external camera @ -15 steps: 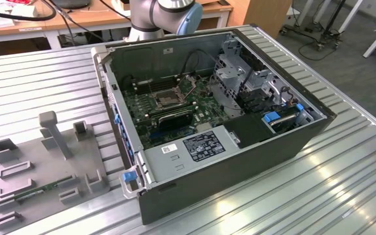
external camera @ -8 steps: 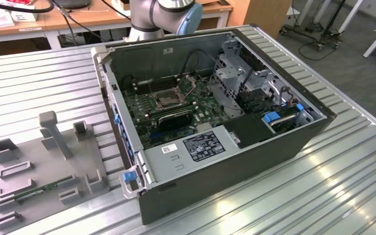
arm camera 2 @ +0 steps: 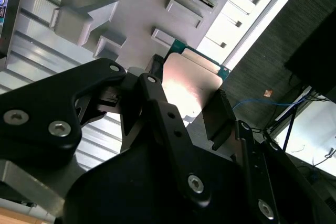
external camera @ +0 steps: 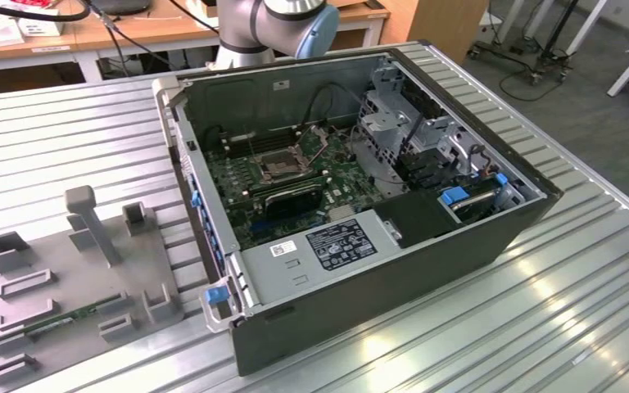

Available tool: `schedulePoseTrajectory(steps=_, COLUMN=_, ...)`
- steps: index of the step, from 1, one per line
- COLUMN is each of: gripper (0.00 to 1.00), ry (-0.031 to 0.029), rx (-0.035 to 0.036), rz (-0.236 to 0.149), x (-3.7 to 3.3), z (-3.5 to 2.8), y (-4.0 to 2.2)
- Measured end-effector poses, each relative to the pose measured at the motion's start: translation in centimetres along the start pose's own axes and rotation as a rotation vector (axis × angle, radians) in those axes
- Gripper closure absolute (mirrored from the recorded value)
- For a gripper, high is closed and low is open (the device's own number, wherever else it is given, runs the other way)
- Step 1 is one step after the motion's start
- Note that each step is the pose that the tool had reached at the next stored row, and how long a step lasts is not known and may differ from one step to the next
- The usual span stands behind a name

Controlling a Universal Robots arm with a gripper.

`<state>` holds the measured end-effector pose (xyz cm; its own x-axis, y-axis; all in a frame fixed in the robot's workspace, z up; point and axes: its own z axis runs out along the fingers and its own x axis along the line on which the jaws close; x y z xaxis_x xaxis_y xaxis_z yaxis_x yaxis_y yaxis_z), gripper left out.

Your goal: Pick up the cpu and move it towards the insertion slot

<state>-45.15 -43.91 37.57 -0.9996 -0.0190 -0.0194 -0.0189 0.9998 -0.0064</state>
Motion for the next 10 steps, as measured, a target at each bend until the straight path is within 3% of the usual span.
schedulePoseTrajectory(steps=10, gripper=0.46, ry=-0.0001, rx=0.0, rz=0.0, x=-0.52, z=0.01, y=-0.01)
